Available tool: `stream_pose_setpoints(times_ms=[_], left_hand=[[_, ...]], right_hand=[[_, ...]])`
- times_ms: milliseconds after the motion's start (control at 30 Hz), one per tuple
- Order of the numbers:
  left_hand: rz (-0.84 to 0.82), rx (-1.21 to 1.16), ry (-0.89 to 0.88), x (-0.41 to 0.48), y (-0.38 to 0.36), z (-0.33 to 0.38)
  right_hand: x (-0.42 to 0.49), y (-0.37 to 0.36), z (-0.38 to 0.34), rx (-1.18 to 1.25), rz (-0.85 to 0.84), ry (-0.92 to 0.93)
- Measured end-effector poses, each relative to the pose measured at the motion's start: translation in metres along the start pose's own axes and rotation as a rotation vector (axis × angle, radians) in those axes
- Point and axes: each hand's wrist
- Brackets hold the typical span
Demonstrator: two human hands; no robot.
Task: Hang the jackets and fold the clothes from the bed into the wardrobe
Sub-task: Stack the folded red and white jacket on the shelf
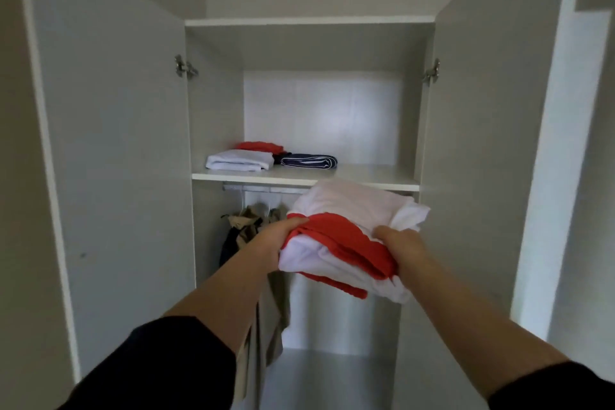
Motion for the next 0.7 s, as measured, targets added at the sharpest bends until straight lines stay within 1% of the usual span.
stream_pose_setpoints(times_ms=[133,233,367,533,600,700], left_hand=[[0.146,-0.005,-0.036,0.077,-0.001,0.018],[0.215,0.009,-0.068,0.129,0.007,0.038],[0.228,0.041,-0.099,0.199,0.026,0.066],[0.293,0.235,-0.196,0.284,0.055,0.123],[0.286,0.235,-0.214,0.318,0.071,0.152],[0.226,0.190,-0.229,0.366,0.099,0.192]], right_hand=[[0.086,-0.038,-0.006,-0.053,-0.060,0.050],[0.139,-0.072,-0.008,-0.079,-0.078,0.104],[0.205,-0.119,-0.001,-0.074,-0.075,0.131],[0.282,-0.189,-0.007,0.010,-0.042,0.192],[0.313,-0.227,-0.018,0.047,-0.053,0.220],[0.359,-0.288,-0.037,0.089,-0.091,0.229]])
Point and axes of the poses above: each hand's wrist, its own x-axis towards the middle knuckle, its own y-axis out of the back of the hand, z = x × y, and after that the axes turned 8 degrees about z, right-handed
